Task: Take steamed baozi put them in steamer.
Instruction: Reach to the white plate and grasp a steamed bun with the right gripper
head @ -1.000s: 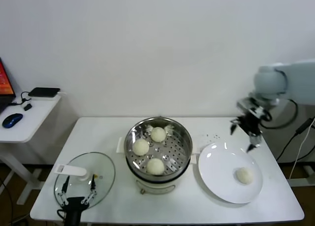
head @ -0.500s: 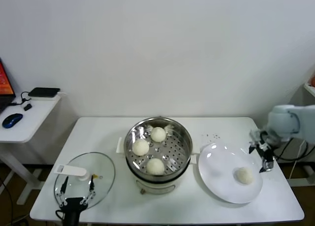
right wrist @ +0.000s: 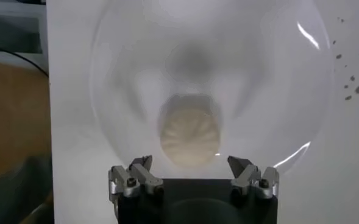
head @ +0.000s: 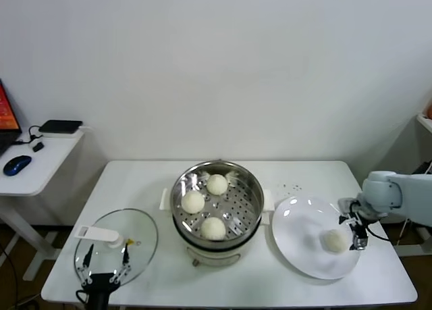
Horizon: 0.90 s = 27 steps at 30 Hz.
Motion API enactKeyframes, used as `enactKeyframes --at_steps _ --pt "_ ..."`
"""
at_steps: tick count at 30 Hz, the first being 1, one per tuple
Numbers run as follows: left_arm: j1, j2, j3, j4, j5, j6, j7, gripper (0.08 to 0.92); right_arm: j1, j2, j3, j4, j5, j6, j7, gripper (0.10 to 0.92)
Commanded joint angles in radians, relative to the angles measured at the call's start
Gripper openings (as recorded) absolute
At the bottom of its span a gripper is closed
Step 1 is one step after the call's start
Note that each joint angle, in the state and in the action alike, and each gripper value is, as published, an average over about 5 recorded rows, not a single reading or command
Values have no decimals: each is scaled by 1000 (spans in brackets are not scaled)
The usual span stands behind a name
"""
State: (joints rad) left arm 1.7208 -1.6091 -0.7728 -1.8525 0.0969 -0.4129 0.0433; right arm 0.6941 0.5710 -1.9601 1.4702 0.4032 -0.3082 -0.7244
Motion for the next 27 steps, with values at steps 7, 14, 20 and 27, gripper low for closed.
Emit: enactKeyframes --at_steps 7,14,20,27 --pt "0 -49 2 -4 6 3 -1 823 -210 -34 180 -27 -44 -39 38 823" --pt "-1 -49 6 -3 9 3 -4 823 -199 -34 183 -19 -45 -38 42 801" --pt "-2 -49 10 -4 11 3 -5 823 -168 -32 170 0 -52 -36 42 653" --pt "-1 -48 10 -12 10 4 -5 823 20 -23 57 78 -10 -30 42 593"
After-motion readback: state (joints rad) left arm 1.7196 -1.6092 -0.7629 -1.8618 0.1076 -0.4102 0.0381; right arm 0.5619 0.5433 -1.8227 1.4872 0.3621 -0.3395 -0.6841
